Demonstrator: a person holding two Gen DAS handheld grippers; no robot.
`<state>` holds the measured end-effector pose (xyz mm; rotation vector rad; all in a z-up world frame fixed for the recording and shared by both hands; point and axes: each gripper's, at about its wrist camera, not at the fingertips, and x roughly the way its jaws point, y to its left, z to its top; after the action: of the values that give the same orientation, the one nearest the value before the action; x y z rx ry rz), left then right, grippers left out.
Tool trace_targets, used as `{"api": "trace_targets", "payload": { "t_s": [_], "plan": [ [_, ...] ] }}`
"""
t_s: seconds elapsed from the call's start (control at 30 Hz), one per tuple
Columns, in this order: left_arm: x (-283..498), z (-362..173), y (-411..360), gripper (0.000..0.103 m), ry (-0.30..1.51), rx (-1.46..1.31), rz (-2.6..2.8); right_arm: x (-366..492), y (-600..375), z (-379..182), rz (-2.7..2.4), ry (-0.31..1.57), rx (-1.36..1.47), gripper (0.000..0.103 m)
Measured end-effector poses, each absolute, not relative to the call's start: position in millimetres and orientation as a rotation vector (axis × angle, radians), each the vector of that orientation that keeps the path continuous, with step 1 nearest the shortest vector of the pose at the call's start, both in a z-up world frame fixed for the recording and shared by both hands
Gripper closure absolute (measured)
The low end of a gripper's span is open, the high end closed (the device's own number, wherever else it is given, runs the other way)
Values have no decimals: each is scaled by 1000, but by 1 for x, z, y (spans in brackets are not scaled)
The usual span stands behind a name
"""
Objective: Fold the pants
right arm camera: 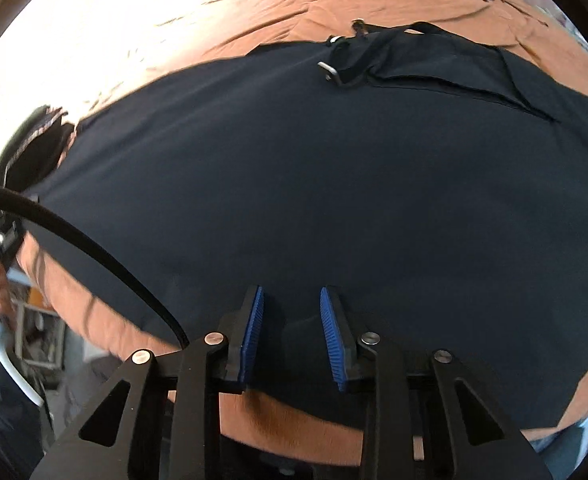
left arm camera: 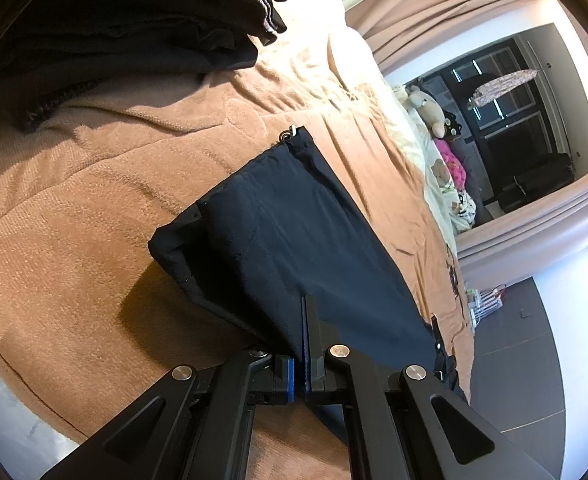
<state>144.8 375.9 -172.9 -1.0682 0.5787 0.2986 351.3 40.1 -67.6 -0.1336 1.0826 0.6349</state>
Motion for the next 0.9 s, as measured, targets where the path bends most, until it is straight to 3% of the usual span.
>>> {"api": "trace_targets", "payload": {
  "t_s": [0.2,0.9],
  "plan": [
    [142,-177,378,101,573,-1091,291,349,44,-58,635,1117,-189,84],
    [135,-187,380,101,571,-1144,306,439,88,-59,587,1077,-141,84]
  ]
}}
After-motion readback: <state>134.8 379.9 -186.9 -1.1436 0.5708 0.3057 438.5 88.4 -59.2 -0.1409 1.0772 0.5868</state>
